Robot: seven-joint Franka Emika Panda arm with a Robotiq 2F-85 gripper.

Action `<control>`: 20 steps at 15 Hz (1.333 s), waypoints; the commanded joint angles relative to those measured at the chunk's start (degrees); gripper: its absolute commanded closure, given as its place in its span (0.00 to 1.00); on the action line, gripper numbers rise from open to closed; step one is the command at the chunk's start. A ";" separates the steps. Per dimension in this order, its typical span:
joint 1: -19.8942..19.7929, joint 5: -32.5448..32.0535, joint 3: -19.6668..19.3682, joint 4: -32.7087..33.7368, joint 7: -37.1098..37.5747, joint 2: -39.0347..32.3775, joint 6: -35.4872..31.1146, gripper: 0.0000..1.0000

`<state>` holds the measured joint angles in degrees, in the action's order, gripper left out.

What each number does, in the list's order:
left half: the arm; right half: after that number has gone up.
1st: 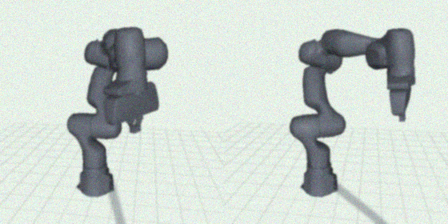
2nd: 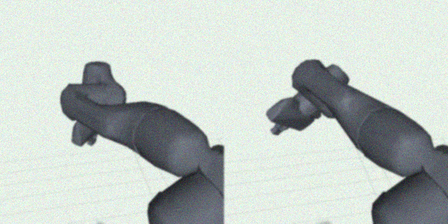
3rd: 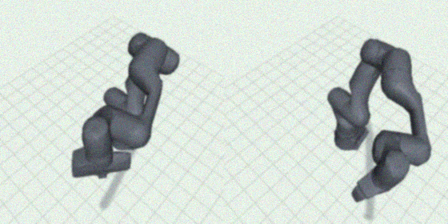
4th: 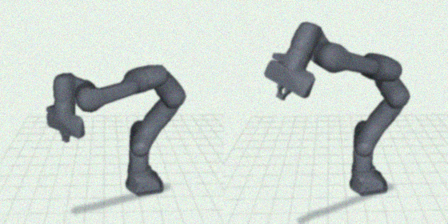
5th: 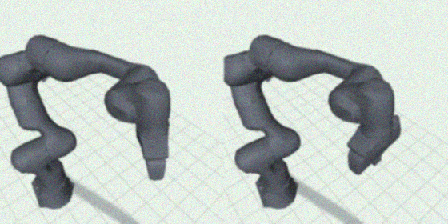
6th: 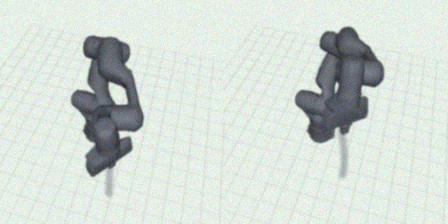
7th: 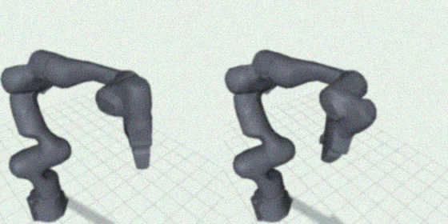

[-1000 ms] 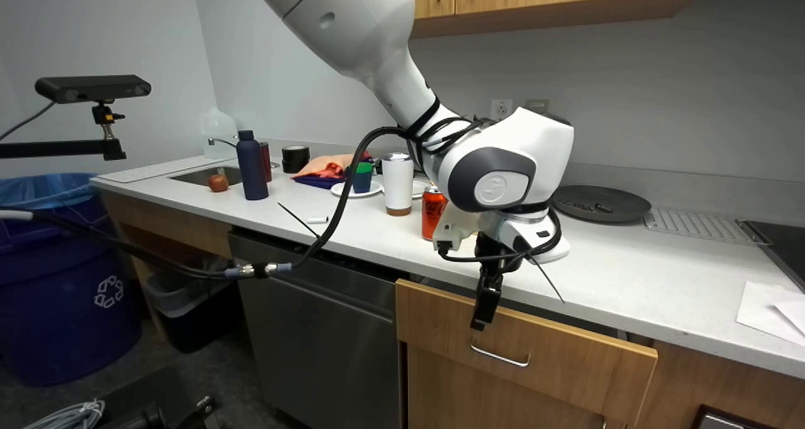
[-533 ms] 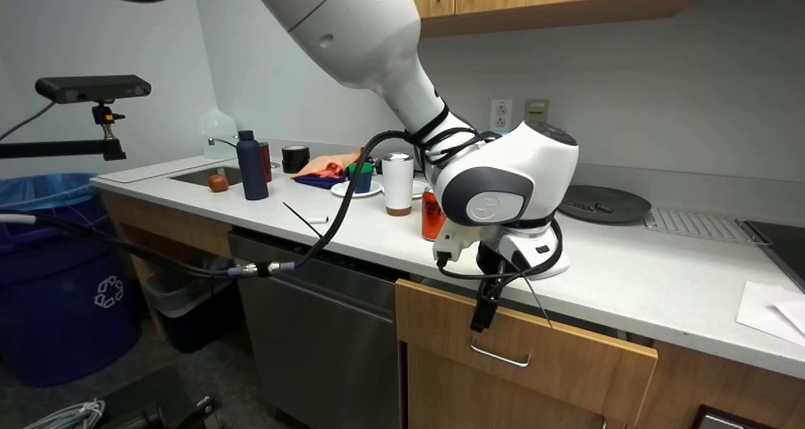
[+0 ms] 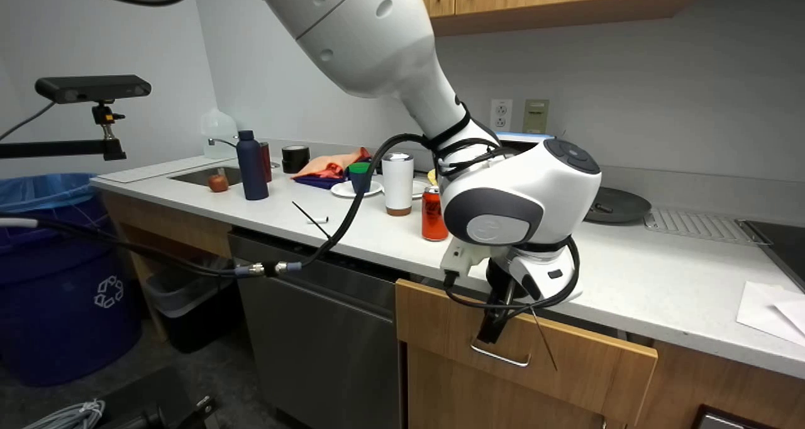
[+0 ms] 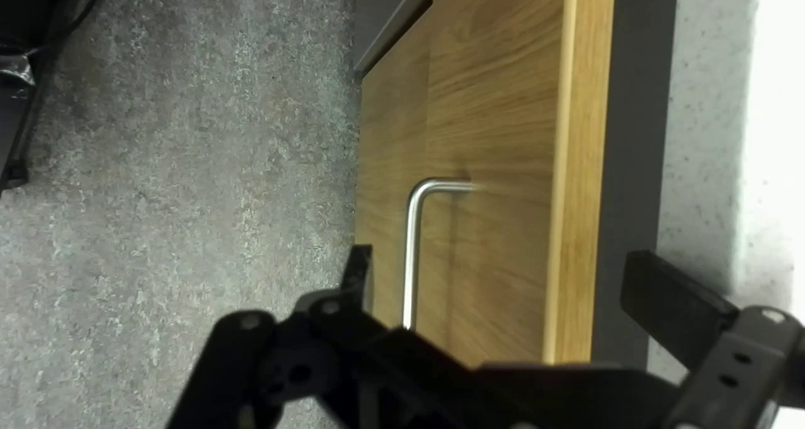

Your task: Open the drawer

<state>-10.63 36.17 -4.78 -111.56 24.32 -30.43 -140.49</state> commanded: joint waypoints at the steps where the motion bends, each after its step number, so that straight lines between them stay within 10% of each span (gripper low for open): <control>1: -1.02 3.03 0.73 -0.19 -3.37 -2.09 -2.47 0.00; 10: -0.52 1.32 -1.69 -2.94 -3.47 -1.53 -3.37 0.00; 20: 1.45 -17.61 -11.20 -11.31 4.38 4.12 0.58 0.00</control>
<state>-10.41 24.84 -12.06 -119.47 25.11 -28.35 -141.06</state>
